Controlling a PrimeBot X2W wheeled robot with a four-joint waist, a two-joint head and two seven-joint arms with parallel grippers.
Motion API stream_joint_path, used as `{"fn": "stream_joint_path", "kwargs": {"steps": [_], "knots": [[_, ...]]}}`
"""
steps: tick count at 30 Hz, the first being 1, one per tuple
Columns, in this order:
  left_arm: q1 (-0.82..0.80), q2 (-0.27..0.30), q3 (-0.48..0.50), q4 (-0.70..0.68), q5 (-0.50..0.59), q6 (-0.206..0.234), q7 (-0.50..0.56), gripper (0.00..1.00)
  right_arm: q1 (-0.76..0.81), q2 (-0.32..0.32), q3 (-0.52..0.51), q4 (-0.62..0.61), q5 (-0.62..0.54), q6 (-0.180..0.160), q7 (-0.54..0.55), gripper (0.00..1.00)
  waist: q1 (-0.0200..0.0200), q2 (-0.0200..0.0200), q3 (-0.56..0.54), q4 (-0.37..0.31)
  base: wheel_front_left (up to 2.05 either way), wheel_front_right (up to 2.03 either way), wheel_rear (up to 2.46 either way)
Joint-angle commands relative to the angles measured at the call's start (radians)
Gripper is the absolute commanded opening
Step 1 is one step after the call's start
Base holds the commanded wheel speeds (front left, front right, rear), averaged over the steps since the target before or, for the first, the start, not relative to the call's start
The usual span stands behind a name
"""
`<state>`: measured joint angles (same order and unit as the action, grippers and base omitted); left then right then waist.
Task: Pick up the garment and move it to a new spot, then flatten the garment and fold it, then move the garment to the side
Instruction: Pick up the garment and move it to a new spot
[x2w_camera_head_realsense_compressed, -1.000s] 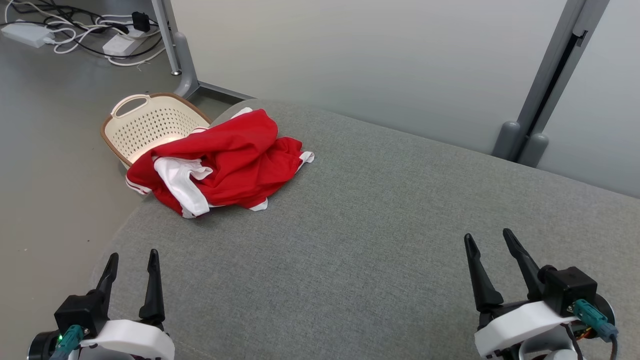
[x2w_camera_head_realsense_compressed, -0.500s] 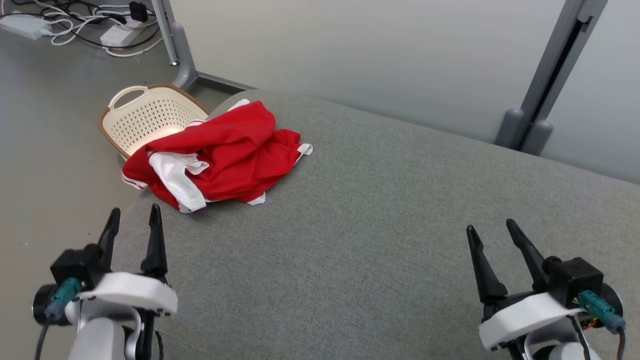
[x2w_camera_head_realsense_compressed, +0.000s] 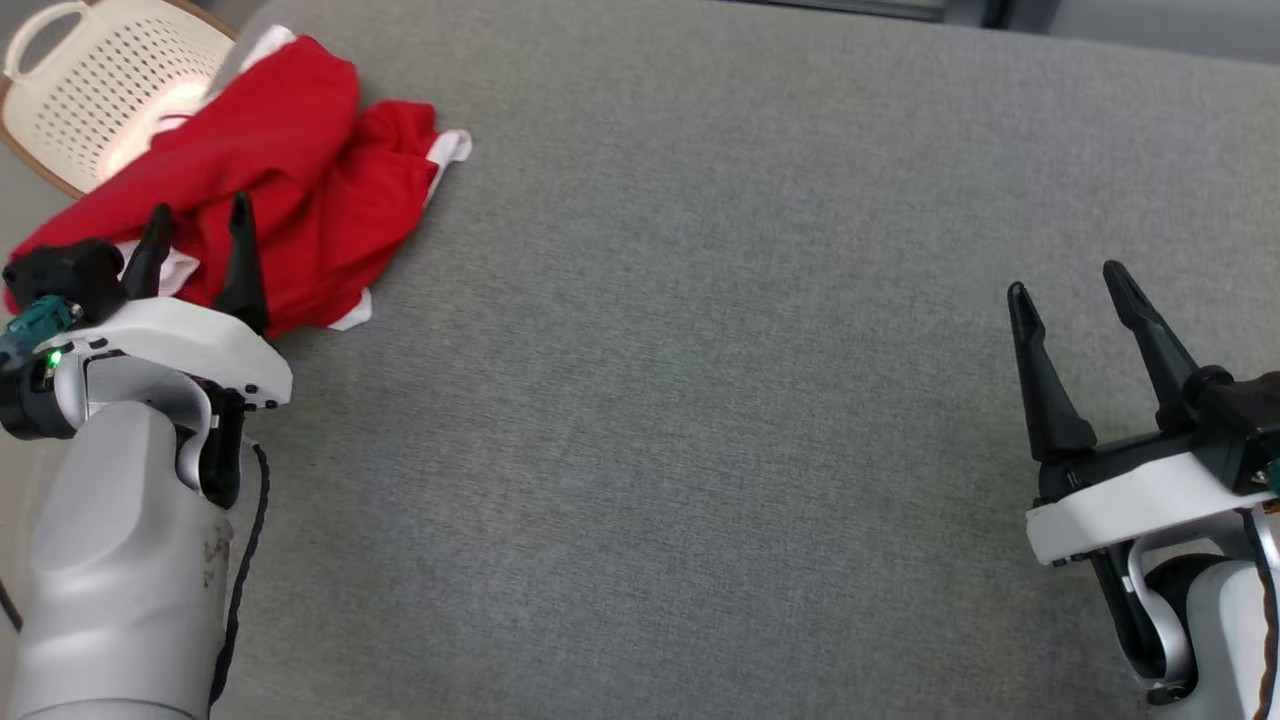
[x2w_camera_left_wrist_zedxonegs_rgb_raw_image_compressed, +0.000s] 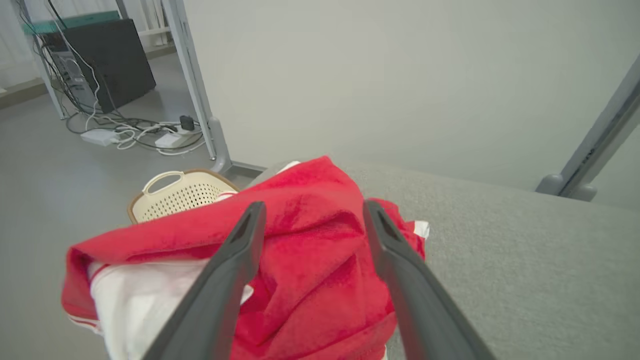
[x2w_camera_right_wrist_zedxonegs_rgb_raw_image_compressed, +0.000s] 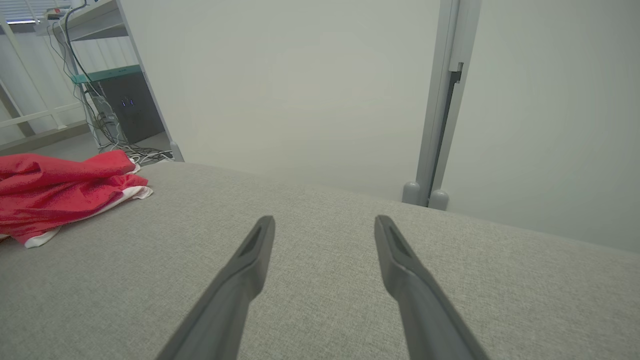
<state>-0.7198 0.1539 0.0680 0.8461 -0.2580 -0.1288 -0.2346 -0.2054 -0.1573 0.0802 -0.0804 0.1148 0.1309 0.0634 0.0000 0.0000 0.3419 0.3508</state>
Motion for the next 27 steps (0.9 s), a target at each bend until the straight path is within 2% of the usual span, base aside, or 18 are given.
{"fn": "stream_joint_path", "kwargs": {"steps": [1, 8, 9, 10, 11, 16, 20, 23, 27], "knots": [[-0.036, 0.015, -0.005, 0.042, -0.016, -0.001, 0.011, 1.00, -0.018, -0.007, 0.001, -0.008, -0.002, 0.000, 0.005, 1.00, 0.0000, 0.0000, 0.115, -0.083, 0.00, 0.00, 0.00], [-0.154, 0.082, 0.002, 0.273, -0.049, 0.008, 0.095, 1.00, -0.048, -0.008, -0.004, -0.009, -0.001, 0.000, -0.003, 1.00, 0.0000, 0.0000, 0.162, -0.100, 0.00, 0.00, 0.00], [-0.165, 0.086, 0.002, 0.290, -0.049, 0.014, 0.095, 0.87, -0.049, -0.007, -0.007, -0.008, -0.001, 0.000, -0.004, 1.00, 0.0000, 0.0000, 0.164, -0.098, 0.00, 0.00, 0.00], [-0.179, 0.092, 0.005, 0.303, -0.053, 0.018, 0.088, 0.40, -0.051, -0.006, -0.009, -0.008, -0.003, 0.000, -0.005, 1.00, 0.0000, 0.0000, 0.166, -0.096, 0.00, 0.00, 0.00], [-0.189, 0.097, 0.000, 0.311, -0.048, 0.021, 0.076, 0.00, -0.054, -0.006, -0.012, -0.008, -0.003, 0.000, -0.007, 1.00, 0.0000, 0.0000, 0.167, -0.093, 0.00, 0.00, 0.00], [-0.215, 0.102, -0.006, 0.318, -0.050, 0.014, 0.003, 0.00, -0.053, -0.006, -0.021, 0.005, -0.004, 0.000, -0.009, 1.00, 0.0000, 0.0000, 0.150, -0.070, 0.00, 0.00, 0.00], [-0.206, 0.119, -0.006, 0.268, -0.042, 0.011, -0.027, 0.00, -0.036, -0.001, -0.025, 0.025, 0.002, 0.000, -0.018, 1.00, 0.0000, 0.0000, 0.101, -0.057, 0.00, 0.00, 0.00], [-0.177, 0.139, 0.009, 0.157, -0.036, 0.010, -0.032, 0.00, -0.018, 0.011, -0.023, 0.040, 0.006, 0.000, -0.031, 1.00, 0.0000, 0.0000, 0.048, -0.054, 0.00, 0.00, 0.00], [-0.097, 0.134, 0.028, -0.025, -0.015, 0.010, -0.031, 0.00, 0.009, 0.032, -0.031, 0.065, 0.017, 0.000, -0.050, 1.00, 0.0000, 0.0000, -0.038, -0.054, 0.00, 0.00, 0.00]]}}
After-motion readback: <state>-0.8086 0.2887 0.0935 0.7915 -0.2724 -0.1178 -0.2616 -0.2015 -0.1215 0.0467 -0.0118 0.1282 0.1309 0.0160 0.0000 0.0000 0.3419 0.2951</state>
